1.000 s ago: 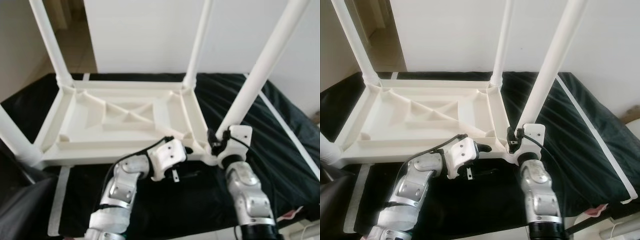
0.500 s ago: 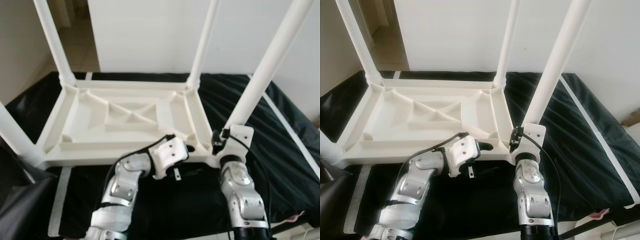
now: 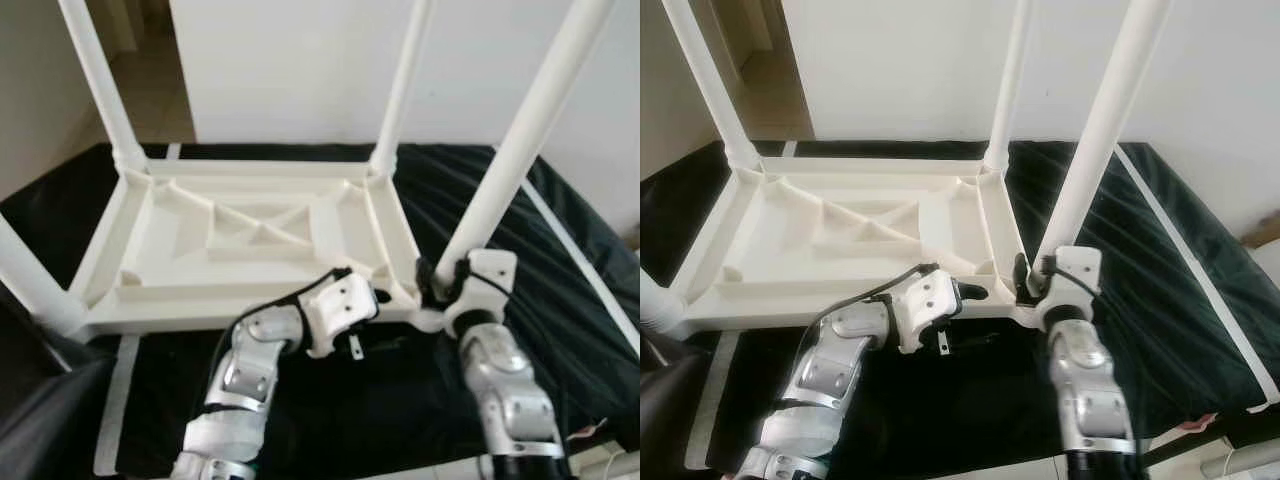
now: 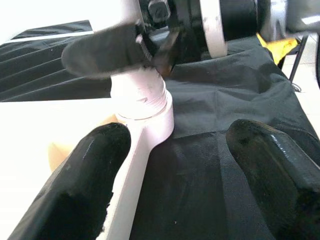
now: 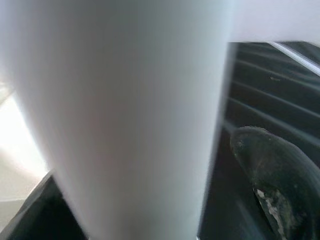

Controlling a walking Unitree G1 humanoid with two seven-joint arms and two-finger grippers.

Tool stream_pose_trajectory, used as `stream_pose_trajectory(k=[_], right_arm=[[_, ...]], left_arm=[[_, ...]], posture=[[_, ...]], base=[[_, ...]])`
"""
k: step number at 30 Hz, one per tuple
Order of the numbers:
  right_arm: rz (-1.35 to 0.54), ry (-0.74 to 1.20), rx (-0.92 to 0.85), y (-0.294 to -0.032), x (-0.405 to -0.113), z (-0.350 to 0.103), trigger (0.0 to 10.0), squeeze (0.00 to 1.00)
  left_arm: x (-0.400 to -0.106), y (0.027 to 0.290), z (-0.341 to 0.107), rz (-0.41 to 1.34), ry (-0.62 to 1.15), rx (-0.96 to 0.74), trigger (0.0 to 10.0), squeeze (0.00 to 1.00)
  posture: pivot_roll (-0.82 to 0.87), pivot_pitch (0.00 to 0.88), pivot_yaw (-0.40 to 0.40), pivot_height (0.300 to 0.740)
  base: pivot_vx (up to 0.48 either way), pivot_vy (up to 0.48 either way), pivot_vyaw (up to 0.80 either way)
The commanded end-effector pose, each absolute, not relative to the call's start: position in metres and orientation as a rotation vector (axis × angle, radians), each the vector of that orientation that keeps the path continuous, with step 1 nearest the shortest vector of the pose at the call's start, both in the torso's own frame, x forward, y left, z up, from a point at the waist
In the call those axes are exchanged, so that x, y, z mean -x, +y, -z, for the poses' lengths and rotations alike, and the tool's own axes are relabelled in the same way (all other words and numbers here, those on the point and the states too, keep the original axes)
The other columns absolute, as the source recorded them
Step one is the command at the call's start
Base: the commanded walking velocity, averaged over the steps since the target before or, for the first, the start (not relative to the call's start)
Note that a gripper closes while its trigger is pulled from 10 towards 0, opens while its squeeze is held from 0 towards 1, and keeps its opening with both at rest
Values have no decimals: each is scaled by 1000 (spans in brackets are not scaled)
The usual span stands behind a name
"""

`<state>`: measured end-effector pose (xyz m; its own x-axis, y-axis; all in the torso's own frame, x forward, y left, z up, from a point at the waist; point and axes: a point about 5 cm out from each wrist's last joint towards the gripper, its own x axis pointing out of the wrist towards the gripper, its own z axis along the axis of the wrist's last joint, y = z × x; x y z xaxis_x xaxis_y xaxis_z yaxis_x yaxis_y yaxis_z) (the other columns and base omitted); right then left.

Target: Building children table

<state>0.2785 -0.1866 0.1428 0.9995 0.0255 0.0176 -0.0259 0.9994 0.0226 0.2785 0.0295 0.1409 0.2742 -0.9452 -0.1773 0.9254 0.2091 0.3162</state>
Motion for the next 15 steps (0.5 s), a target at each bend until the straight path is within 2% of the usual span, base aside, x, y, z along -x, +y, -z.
stream_pose_trajectory(k=[1, 3, 4, 6, 7, 12, 15], right_arm=[[-83, -10, -41, -196, -280, -139, 10000, 1000], [-128, -8, -8, -205, -284, -138, 10000, 1000], [-166, 2, -7, -206, -285, -138, 10000, 765], [-166, 2, -7, -206, -285, -138, 10000, 765], [-207, 2, 21, -207, -286, -139, 10000, 0], [-479, 60, 139, -203, -284, -133, 10000, 0], [-560, 90, 179, -202, -284, -130, 10000, 0]], left_arm=[[-290, 31, -140, 992, -97, -351, 10000, 0], [-291, 30, -140, 993, -97, -352, 10000, 0], [-291, 30, -140, 994, -98, -352, 10000, 0], [-291, 30, -140, 994, -98, -352, 10000, 0], [-291, 30, -140, 995, -98, -351, 10000, 0], [-292, 29, -141, 997, -99, -352, 10000, 0], [-292, 29, -141, 999, -100, -352, 10000, 0]], posture=[[-13, 0, -72, 740], [-14, 0, -71, 740], [-15, 0, -69, 740], [-15, 0, -69, 740], [-16, 0, -68, 740], [-18, 0, -67, 740], [-20, 0, -66, 740]], base=[[0, 0, 0], [0, 0, 0], [0, 0, 0], [0, 0, 0], [0, 0, 0], [0, 0, 0], [0, 0, 0]])
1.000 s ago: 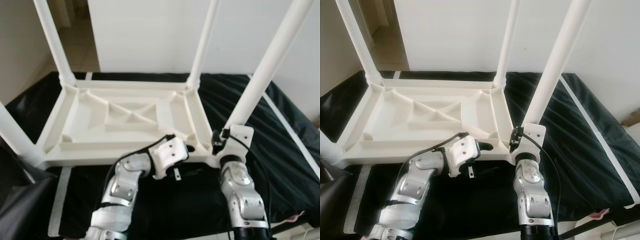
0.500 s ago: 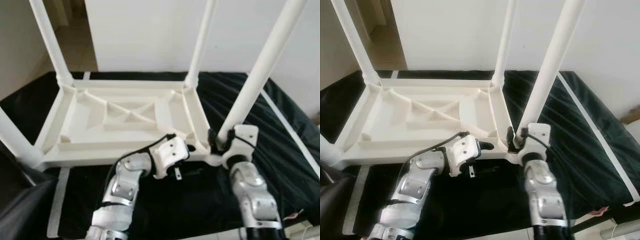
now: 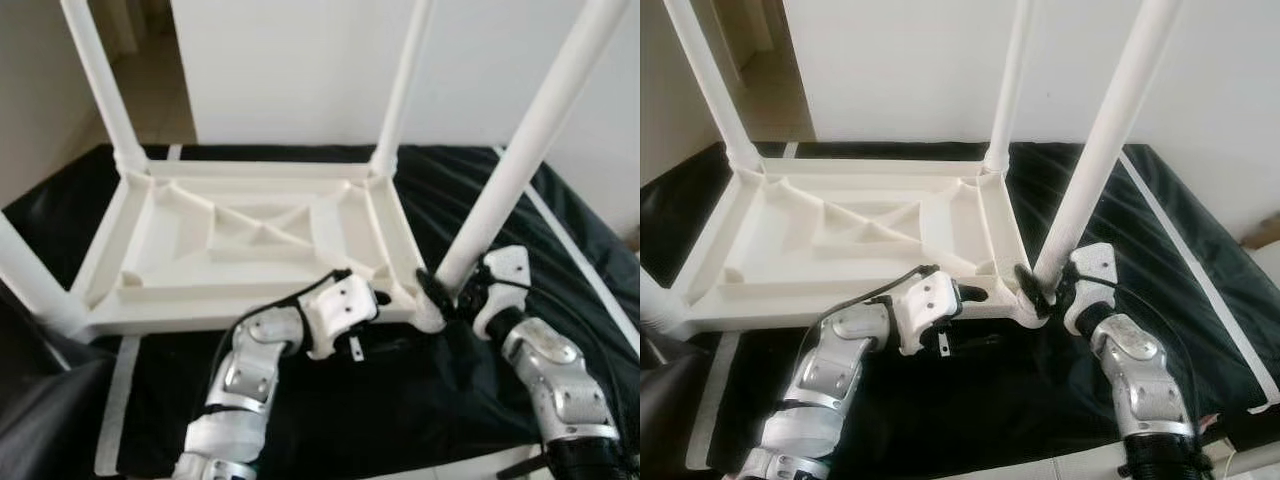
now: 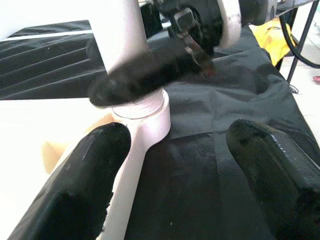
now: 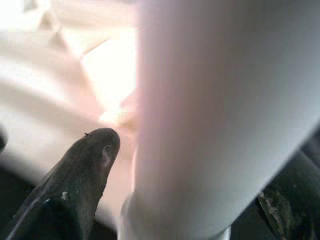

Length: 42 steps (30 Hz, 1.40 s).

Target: Building children table

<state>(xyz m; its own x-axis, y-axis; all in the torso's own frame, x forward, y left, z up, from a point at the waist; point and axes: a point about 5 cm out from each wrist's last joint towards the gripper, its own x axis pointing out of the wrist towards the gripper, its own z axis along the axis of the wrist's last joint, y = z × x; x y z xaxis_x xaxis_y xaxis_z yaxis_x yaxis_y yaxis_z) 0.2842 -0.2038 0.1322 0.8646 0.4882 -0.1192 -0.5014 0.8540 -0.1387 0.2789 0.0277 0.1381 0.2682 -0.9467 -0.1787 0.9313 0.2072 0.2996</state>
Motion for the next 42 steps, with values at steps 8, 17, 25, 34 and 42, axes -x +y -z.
stream_pose_trajectory(k=[8, 17, 25, 34, 42], right_arm=[[-678, 105, 246, -200, -293, -127, 0, 0], [-687, 146, 248, -209, -290, -119, 0, 0], [-602, 151, 199, -206, -287, -115, 10000, 0], [-254, 221, 108, -188, -286, -105, 10000, 0], [-30, 230, 0, -173, -279, -100, 10000, 0]], left_arm=[[-293, 26, -143, 1008, -110, -354, 10000, 0], [-289, 23, -141, 1012, -111, -343, 10000, 0], [-290, 23, -141, 1014, -112, -341, 10000, 0], [-284, 20, -136, 1036, -98, -332, 10000, 0], [-283, 21, -136, 1039, -96, -335, 10000, 0]], posture=[[-23, 0, -65, 740], [-26, 0, -74, 740], [-33, 0, -74, 740], [-48, 0, -65, 740], [-40, 0, -66, 740]], base=[[0, 0, 0], [0, 0, 0], [0, 0, 0], [0, 0, 0], [0, 0, 0]])
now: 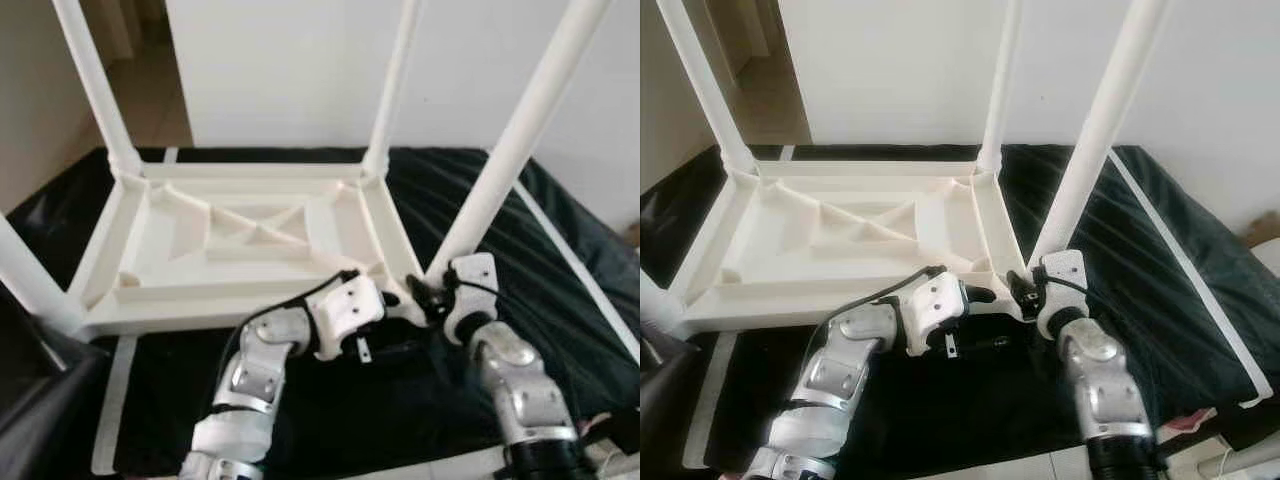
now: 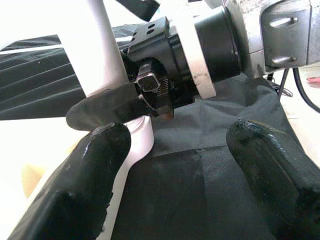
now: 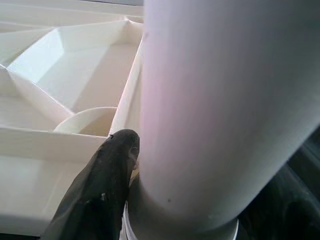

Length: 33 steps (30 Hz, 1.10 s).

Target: Building children table

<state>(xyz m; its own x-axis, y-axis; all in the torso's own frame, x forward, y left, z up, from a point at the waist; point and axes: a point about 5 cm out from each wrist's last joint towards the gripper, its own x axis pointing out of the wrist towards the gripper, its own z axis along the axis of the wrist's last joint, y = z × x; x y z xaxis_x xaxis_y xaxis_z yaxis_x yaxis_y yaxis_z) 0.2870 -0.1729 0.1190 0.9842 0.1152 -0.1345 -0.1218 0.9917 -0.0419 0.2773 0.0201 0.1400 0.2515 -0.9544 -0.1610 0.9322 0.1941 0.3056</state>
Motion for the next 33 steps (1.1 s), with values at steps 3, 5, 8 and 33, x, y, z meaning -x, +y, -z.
stream_pose_trajectory(k=[3, 5, 8, 33], right_arm=[[126, 232, -34, -169, -274, -99, 10000, 0], [188, 239, -46, -168, -272, -98, 10000, 0], [263, 252, -86, -163, -268, -97, 10000, 0], [217, 131, -62, -151, -268, -117, 10000, 1000]], left_arm=[[-283, 22, -136, 1036, -95, -338, 10000, 0], [-283, 22, -136, 1035, -94, -339, 10000, 0], [-284, 23, -136, 1029, -96, -344, 10000, 0], [-286, 22, -149, 1045, -116, -274, 10000, 0]], posture=[[-34, 0, -69, 740], [-34, 0, -69, 740], [-28, 0, -71, 740], [-32, 0, -51, 740]], base=[[0, 0, 0], [0, 0, 0], [0, 0, 0], [0, 0, 0]])
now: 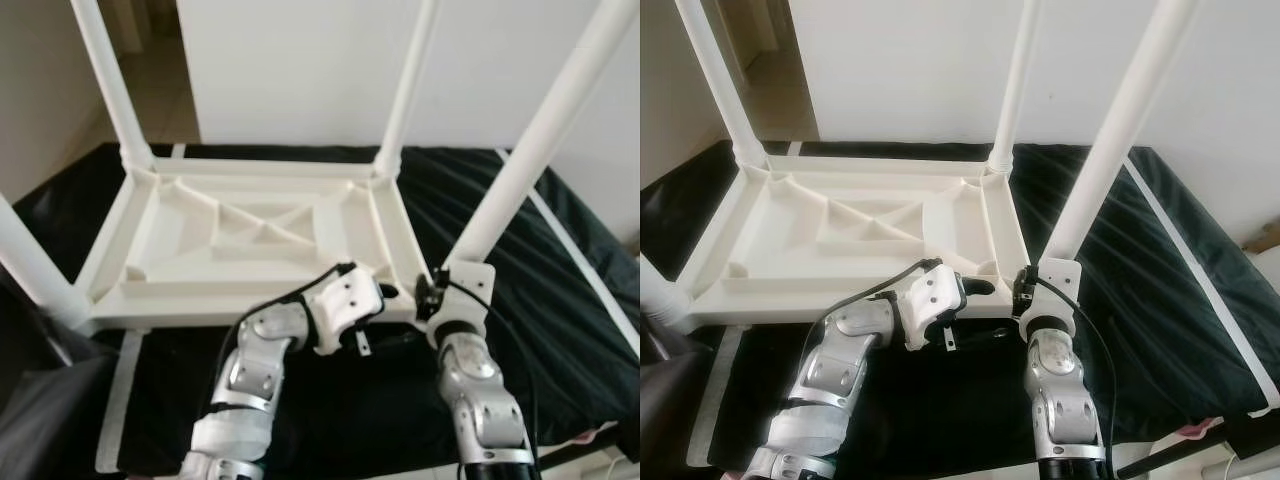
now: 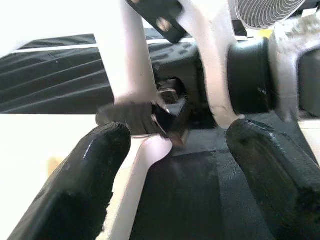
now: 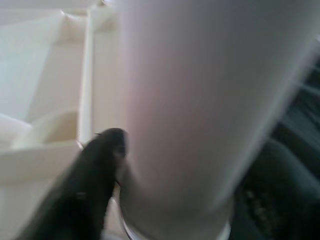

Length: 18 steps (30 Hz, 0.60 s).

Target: Building children table

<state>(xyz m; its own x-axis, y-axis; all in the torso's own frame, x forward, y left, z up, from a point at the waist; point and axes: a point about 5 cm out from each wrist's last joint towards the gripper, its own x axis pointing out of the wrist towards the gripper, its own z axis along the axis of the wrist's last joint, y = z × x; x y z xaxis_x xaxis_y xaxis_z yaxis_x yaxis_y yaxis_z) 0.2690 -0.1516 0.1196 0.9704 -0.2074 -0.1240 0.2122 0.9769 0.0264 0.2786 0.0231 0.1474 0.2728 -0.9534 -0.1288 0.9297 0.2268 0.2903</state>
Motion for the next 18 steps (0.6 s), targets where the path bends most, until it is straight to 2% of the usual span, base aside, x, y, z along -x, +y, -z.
stream_pose_trajectory(k=[1, 5, 10, 11, 12, 13, 16, 18], right_arm=[[211, 117, -67, -151, -267, -119, 10000, 1000], [102, 17, -9, -152, -263, -131, 10000, 1000], [27, -2, -24, -164, -258, -134, 10000, 1000], [-5, -7, 2, -171, -257, -134, 10000, 788], [-5, -7, 2, -171, -257, -134, 10000, 788], [-49, -12, 46, -179, -256, -133, 10000, 0], [-78, -13, 64, -183, -256, -133, 10000, 0], [-177, -9, 119, -196, -264, -133, 10000, 0]], left_arm=[[-286, 22, -150, 1047, -117, -269, 10000, 0], [-284, 24, -149, 1056, -102, -263, 10000, 0], [-283, 26, -148, 1057, -93, -266, 10000, 0], [-283, 27, -147, 1055, -89, -269, 10000, 0], [-283, 27, -147, 1055, -89, -269, 10000, 0], [-282, 28, -147, 1054, -85, -270, 10000, 0], [-283, 28, -147, 1052, -85, -271, 10000, 0], [-282, 26, -146, 1062, -81, -265, 10000, 0]], posture=[[-29, 0, -50, 740], [-24, 0, -52, 740], [-18, 0, -59, 740], [-16, 0, -60, 740], [-16, 0, -60, 740], [-16, 0, -60, 740], [-18, 0, -60, 740], [-20, 0, -60, 740]], base=[[0, 0, 0], [0, 0, 0], [0, 0, 0], [0, 0, 0], [0, 0, 0], [0, 0, 0], [0, 0, 0], [0, 0, 0]])
